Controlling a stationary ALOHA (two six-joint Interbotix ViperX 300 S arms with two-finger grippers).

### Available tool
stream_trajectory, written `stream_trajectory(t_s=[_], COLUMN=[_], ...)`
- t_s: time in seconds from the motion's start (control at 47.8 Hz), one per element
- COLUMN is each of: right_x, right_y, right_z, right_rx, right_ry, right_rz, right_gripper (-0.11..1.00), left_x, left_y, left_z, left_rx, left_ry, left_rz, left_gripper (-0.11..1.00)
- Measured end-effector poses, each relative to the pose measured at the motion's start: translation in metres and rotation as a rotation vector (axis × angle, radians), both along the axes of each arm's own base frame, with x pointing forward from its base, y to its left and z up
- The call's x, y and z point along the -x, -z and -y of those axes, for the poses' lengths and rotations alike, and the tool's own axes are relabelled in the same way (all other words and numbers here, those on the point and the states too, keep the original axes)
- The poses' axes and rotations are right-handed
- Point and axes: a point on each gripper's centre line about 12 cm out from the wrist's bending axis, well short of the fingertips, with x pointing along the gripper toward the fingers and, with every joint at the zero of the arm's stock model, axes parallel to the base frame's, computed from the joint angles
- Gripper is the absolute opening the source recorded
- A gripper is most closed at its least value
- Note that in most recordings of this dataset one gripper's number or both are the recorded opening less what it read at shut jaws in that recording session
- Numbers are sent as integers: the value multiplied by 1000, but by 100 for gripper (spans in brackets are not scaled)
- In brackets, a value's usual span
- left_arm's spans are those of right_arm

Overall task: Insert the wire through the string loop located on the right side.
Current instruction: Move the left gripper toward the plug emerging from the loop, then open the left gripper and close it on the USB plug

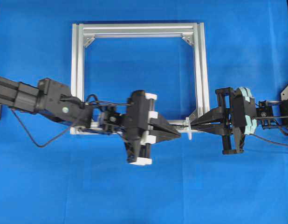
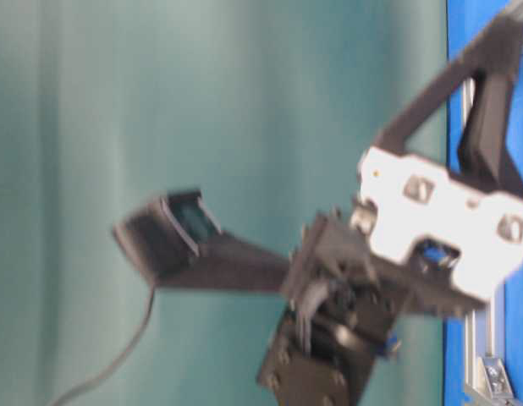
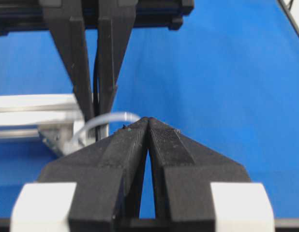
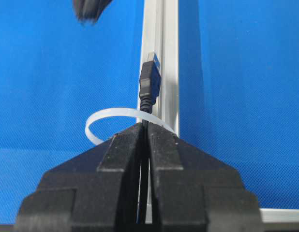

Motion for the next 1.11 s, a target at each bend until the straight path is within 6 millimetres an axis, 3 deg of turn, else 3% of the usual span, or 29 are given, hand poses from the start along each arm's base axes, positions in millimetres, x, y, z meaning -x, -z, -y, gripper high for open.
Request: stream_trajectory(t_s=[0.419, 0.481, 0.691, 0.774, 1.005, 1.109], right_x=[0, 0, 0, 0, 0, 0], right_y=[0, 1, 0, 0, 1, 0], right_z=[-1, 0, 0, 0, 0, 0], right_rx=[1, 0, 0, 0, 0, 1], right_ry=[-3, 0, 0, -2, 0, -1], right_rz=[-1, -3, -2, -1, -3, -1], right_gripper=[-3, -3, -3, -3, -3, -3], left_x=[-2, -1, -1, -1, -1, -2], left_y=[8, 9, 9, 9, 12, 25], left_z=[-10, -11, -11, -11, -11, -13], left_rx=[-5, -4, -7, -6, -7, -12], left_ry=[-20, -23, -20, -20, -20, -23], left_rz=[-50, -54, -51, -52, -58, -83], left_gripper=[3, 13, 74, 89, 88, 88])
